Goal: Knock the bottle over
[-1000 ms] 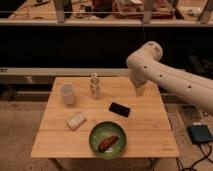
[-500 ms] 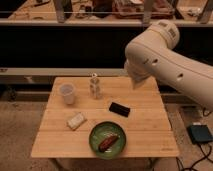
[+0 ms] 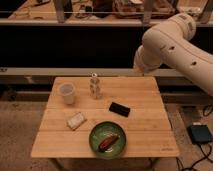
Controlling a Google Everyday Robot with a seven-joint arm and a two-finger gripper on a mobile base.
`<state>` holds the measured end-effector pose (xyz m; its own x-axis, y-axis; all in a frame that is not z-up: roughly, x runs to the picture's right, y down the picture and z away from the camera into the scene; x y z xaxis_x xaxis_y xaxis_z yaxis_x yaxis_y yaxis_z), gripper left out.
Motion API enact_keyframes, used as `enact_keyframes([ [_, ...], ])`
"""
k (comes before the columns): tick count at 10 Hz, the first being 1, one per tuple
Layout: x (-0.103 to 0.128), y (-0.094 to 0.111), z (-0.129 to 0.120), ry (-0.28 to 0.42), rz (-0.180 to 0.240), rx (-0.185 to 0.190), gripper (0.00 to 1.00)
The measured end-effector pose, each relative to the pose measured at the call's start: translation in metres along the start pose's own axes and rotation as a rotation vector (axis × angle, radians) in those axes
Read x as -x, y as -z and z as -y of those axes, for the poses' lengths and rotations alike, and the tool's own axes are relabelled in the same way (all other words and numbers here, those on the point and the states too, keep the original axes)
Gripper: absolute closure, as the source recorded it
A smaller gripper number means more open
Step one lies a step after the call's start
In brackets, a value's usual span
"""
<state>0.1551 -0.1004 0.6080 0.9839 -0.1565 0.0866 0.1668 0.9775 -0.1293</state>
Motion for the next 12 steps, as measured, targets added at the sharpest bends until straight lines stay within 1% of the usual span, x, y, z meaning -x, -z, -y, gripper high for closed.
enact_keyframes([
  [1, -0.017, -0.024, 0.013, -0.022, -0.013, -0.006, 1.0],
  [2, -0.032, -0.072, 0.03, -0.036, -0.015, -0.022, 1.0],
  [3, -0.036, -0.116, 0.044, -0.043, -0.007, -0.041, 1.0],
  [4, -0.035, -0.163, 0.061, -0.048, 0.013, -0.071, 1.0],
  [5, -0.03, -0.219, 0.08, -0.069, 0.048, -0.112, 1.0],
  [7, -0.024, -0.278, 0.102, -0.119, 0.112, -0.178, 1.0],
  [8, -0.019, -0.303, 0.111, -0.146, 0.15, -0.209, 1.0],
  [9, -0.018, -0.313, 0.115, -0.159, 0.163, -0.223, 1.0],
  [10, -0.018, -0.319, 0.116, -0.166, 0.169, -0.229, 1.0],
  [12, -0.017, -0.319, 0.116, -0.176, 0.177, -0.228, 1.0],
])
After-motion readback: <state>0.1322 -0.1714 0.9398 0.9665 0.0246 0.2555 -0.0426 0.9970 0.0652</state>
